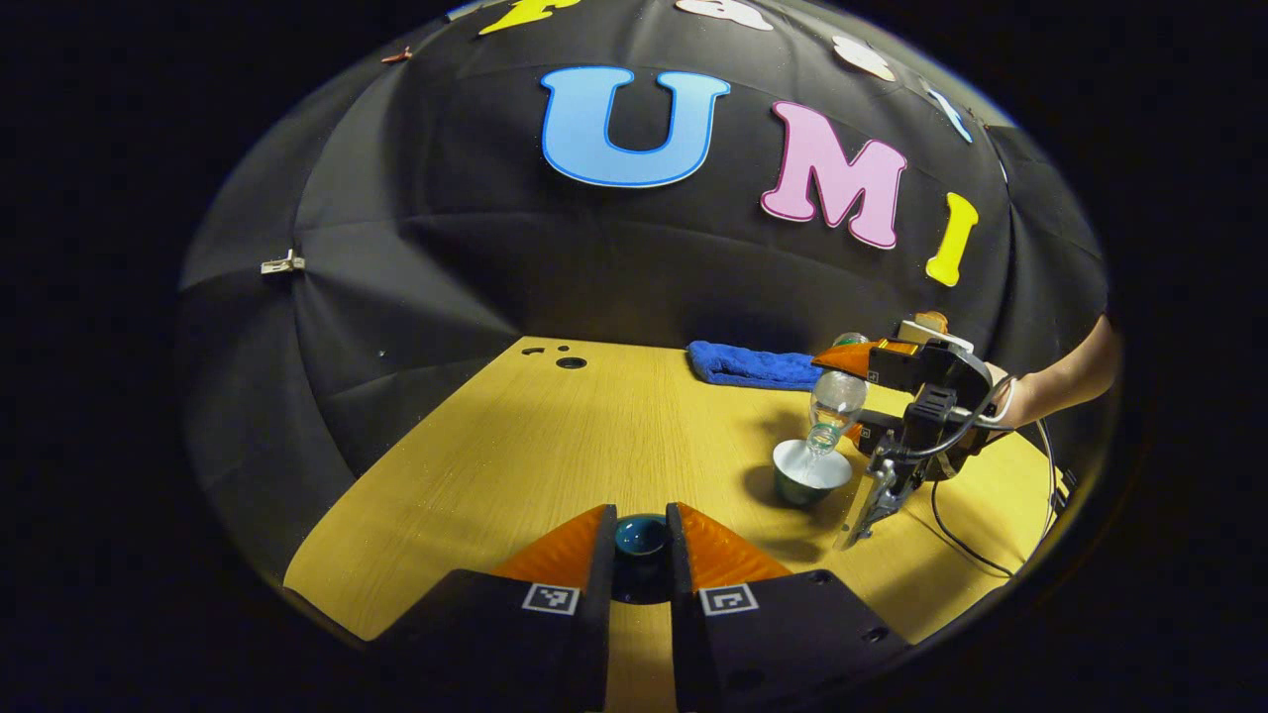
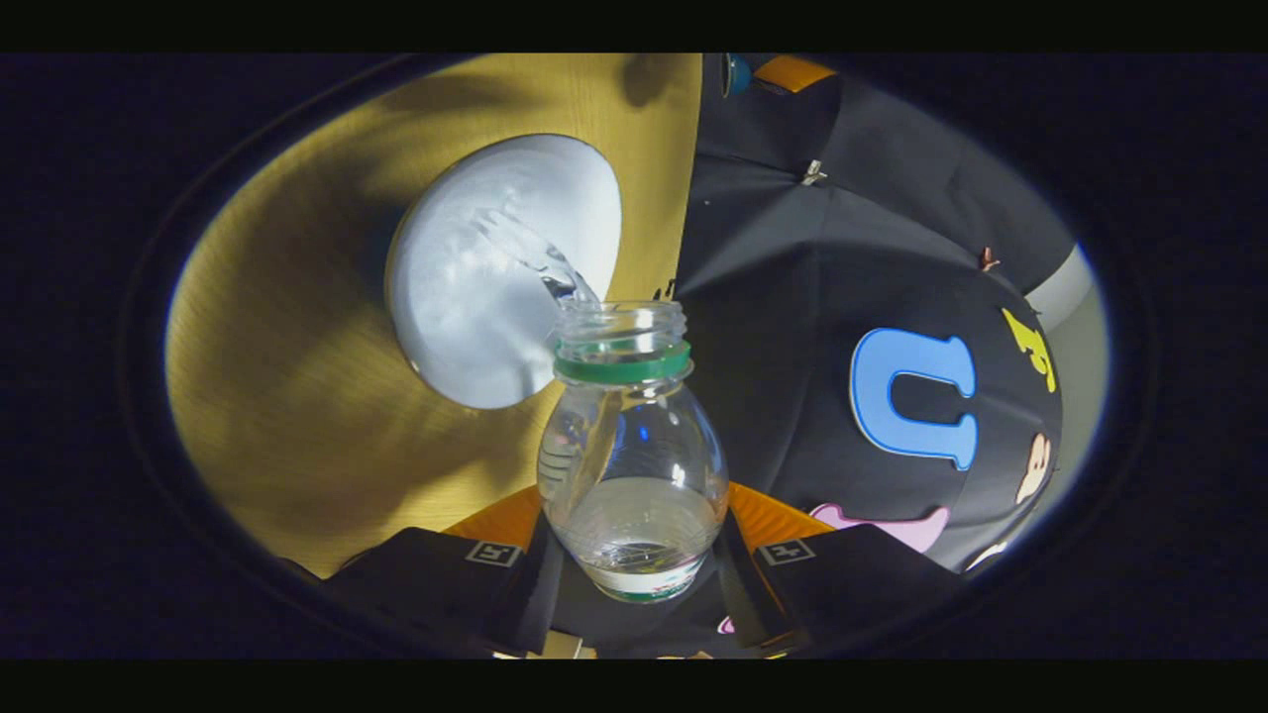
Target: Open the teacup lid with one hand, grasp the water bottle and pour water into the teacup with the other hand; after pouring, place the water bottle on the coaster and then close the teacup lid.
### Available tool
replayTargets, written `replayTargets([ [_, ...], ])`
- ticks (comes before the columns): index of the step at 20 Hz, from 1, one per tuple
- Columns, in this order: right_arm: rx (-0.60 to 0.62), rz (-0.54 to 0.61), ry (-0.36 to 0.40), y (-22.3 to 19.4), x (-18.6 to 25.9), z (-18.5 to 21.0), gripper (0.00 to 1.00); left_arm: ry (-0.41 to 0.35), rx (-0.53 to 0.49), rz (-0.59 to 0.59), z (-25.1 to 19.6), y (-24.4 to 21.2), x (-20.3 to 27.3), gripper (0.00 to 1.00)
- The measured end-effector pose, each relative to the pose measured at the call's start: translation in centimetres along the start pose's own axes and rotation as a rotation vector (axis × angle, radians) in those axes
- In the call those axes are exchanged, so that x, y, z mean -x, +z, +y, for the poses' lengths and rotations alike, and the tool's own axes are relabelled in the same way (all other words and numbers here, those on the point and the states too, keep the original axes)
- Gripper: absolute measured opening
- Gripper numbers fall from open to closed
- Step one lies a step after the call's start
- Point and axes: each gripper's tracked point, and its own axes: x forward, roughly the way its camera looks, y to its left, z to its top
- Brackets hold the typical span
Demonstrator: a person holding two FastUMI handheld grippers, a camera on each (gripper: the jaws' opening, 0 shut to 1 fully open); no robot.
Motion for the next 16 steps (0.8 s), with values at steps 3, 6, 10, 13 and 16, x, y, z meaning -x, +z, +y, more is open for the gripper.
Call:
replayTargets([
  [3,0.023,-0.005,-0.007,0.0,-0.3,-0.3,0.71,0.004,0.005,0.004,-0.1,-0.1,0.0,0.30],
  [6,0.061,-0.012,-0.007,-0.1,-0.6,-0.6,0.71,-0.006,0.007,0.008,-0.2,-0.3,0.0,0.30],
  [10,0.141,-0.051,-0.005,-0.2,-0.9,-1.3,0.71,0.011,0.040,0.017,0.3,-0.8,0.4,0.29],
  [13,0.176,-0.074,-0.014,-0.1,-0.8,-1.9,0.71,0.023,0.042,0.022,0.7,-0.9,0.5,0.29],
  [16,0.198,-0.081,-0.013,0.0,-0.8,-2.2,0.71,0.025,0.039,0.020,0.8,-0.9,0.8,0.30],
])
